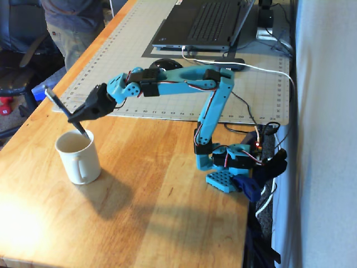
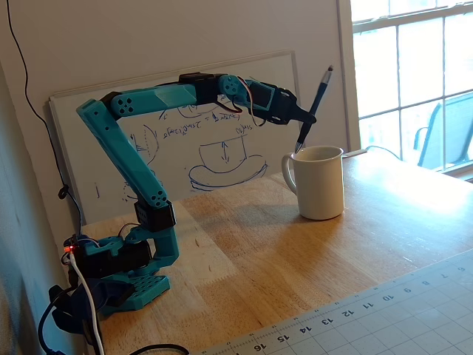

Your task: Grasp a pen and put it in a mug.

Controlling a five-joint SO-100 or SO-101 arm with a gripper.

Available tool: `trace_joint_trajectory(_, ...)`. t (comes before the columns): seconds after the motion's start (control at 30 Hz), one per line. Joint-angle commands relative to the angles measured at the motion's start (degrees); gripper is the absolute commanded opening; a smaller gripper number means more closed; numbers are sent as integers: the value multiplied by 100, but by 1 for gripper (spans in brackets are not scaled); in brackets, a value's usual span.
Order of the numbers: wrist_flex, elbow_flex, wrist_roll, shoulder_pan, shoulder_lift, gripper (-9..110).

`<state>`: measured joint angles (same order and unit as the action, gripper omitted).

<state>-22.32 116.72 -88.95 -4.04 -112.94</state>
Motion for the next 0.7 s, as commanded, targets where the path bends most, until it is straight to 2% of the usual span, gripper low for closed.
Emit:
trace_joint_trajectory(0.0,193,-413,18,26,-624,4)
trace_joint_trajectory(0.33,290,-422,18,79,-457,4)
trace_joint_trajectory(0.67,2153,-352,18,97,686,4)
